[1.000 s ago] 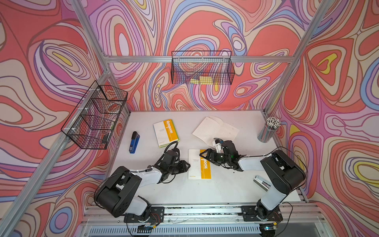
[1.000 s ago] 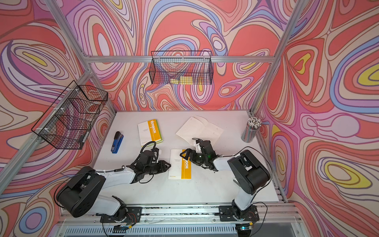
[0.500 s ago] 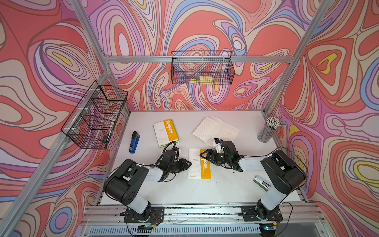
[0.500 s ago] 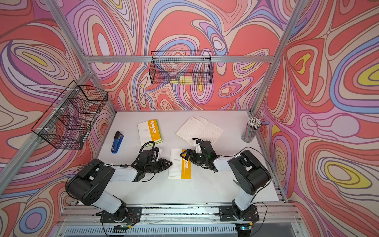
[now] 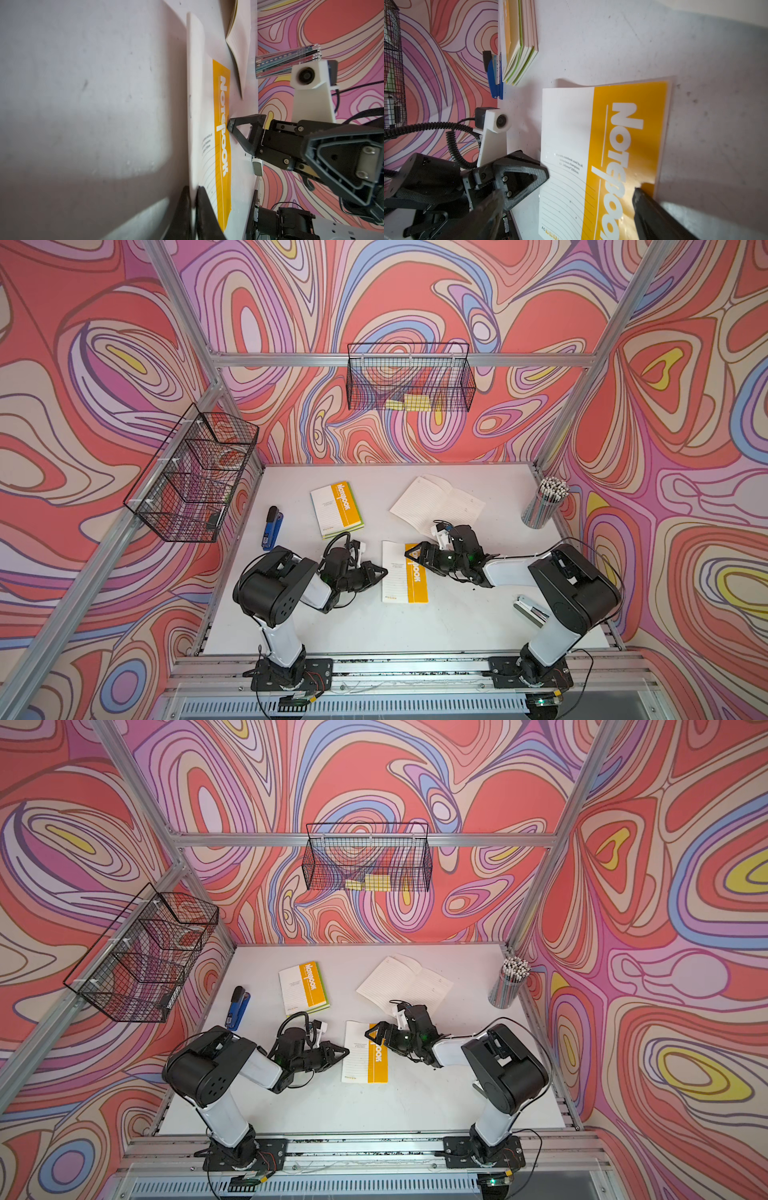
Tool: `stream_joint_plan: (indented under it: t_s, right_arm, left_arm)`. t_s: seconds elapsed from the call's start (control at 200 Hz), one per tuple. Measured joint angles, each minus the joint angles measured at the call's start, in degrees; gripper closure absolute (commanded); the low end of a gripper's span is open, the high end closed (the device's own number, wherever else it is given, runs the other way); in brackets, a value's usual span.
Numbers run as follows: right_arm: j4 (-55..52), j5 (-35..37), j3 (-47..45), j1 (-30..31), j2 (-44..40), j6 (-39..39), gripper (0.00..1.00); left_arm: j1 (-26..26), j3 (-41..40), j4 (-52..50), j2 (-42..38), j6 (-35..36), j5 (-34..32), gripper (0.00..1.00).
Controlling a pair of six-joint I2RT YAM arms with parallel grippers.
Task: Close the notebook
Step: Pick up the notebook from the center of the board.
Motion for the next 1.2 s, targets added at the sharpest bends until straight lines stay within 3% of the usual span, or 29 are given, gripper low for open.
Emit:
stream_joint_plan:
  t_s: [0.416, 0.576, 0.786, 1.202]
  right_arm:
    - [-3.5, 0.1, 0.3, 0.0, -1.7, -1.2, 0.02]
    - [-8.1, 0.5, 0.3, 0.0, -6.8, -2.3, 0.02]
    - [-12.2, 1.2, 0.3, 0.0, -12.3, -4.0, 0.02]
    - [-17.7, 1.8, 0.3, 0.0, -14.9, -6.2, 0.02]
  left_arm:
    - [0.0, -0.4, 1.9, 0.2, -1.0, 1.0, 1.0]
    - [0.0, 1.1, -11.0, -7.1, 2.3, -0.3, 1.0]
    - [0.0, 9.4, -33.6, -18.2, 11.2, -4.2, 1.0]
    - [3.9, 26.6, -58.8, -21.5, 21.3, -6.1, 1.0]
